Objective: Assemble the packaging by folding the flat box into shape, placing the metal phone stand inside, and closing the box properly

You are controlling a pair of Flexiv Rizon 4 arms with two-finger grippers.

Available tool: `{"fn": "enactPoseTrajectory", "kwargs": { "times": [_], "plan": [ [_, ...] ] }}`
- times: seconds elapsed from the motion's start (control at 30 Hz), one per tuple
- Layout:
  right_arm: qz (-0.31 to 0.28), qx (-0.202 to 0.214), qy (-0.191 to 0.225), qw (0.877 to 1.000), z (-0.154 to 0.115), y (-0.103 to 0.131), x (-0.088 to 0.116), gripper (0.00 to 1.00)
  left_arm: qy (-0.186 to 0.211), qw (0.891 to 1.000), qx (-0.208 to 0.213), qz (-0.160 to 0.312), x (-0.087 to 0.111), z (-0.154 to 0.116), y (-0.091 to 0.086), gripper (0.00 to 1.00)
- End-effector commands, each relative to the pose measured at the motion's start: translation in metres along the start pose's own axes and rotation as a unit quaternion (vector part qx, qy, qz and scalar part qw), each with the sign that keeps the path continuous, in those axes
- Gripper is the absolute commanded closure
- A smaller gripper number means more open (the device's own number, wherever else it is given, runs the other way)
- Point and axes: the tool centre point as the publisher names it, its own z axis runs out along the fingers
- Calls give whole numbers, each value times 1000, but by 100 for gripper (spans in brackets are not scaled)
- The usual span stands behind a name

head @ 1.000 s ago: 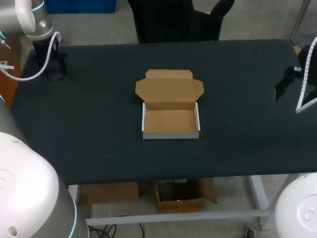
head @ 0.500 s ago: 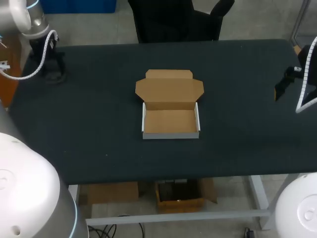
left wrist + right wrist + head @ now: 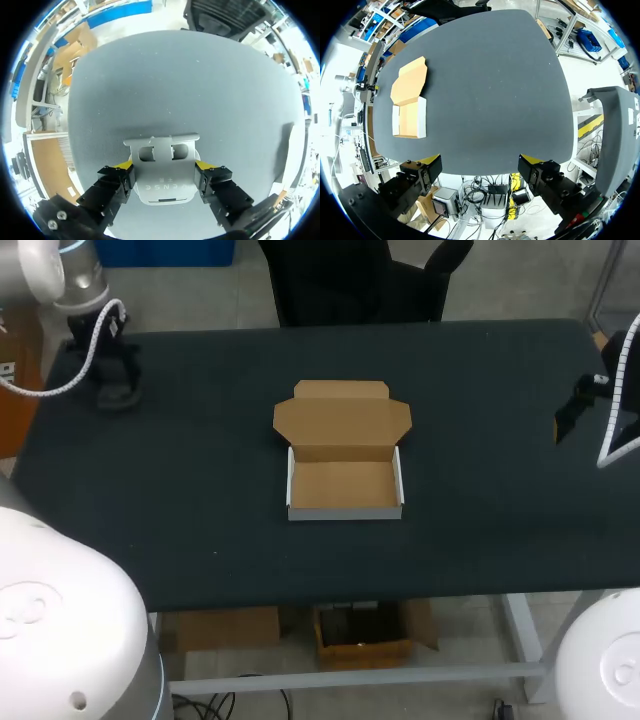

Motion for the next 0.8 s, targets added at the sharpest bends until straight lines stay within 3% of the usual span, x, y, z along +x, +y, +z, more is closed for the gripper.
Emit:
{"fn": "enactPoseTrajectory", "kwargs": {
  "times": [0.03, 0.5, 0.7, 0.8],
  "plan": [
    [0, 2, -1, 1000, -2, 0, 0, 0, -16, 995, 102, 10, 13, -22, 38, 100],
    [-6, 0, -2, 1000, -2, 0, 0, 0, -14, 992, 110, 52, 41, -44, 82, 100],
    [-94, -27, 6, 995, -9, 2, 7, 0, -17, 991, 110, 73, 60, -49, 98, 100],
    [-165, -52, 20, 985, -12, -2, 12, 0, -10, 990, 109, 86, 72, -54, 107, 100]
  ]
}}
